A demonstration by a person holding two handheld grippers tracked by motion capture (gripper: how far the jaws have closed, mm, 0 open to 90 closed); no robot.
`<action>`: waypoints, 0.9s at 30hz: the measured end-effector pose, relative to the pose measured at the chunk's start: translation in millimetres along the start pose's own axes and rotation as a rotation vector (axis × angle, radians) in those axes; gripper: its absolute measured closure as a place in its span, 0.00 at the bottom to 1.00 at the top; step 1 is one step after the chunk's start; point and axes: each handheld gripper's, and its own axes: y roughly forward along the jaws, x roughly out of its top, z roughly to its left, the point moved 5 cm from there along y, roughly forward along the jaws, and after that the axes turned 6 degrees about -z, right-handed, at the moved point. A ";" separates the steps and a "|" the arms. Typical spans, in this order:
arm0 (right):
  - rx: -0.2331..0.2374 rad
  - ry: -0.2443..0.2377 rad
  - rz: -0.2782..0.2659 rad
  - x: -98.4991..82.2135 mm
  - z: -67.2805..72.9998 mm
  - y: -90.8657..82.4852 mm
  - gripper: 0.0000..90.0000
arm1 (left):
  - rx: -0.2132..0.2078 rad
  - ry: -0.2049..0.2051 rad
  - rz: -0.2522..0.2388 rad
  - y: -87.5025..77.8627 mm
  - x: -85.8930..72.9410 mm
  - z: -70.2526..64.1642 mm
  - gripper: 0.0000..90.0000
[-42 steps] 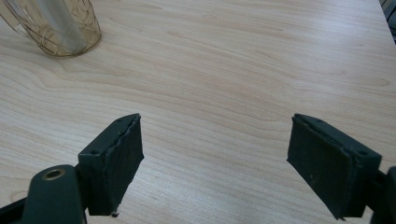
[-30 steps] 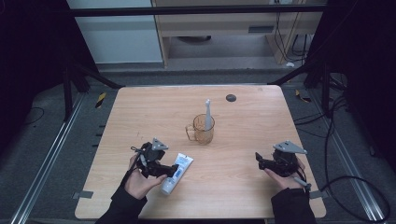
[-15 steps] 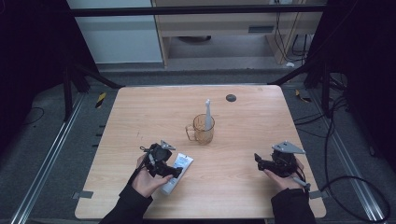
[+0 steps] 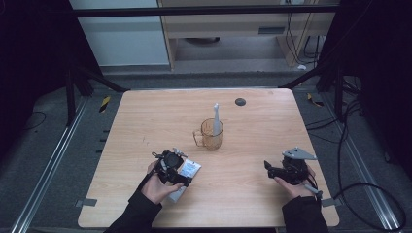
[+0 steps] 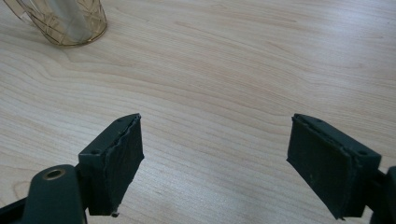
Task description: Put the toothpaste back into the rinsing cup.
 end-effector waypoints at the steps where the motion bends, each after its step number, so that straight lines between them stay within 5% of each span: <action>1: 0.000 -0.001 0.000 0.1 0.2 0.1 0.20 | -0.001 0.001 0.004 0.6 0.0 0.0 0.33; 27: 0.006 -0.021 0.009 2.2 5.2 2.3 0.20 | -0.009 -0.056 0.062 16.5 -5.1 4.4 0.43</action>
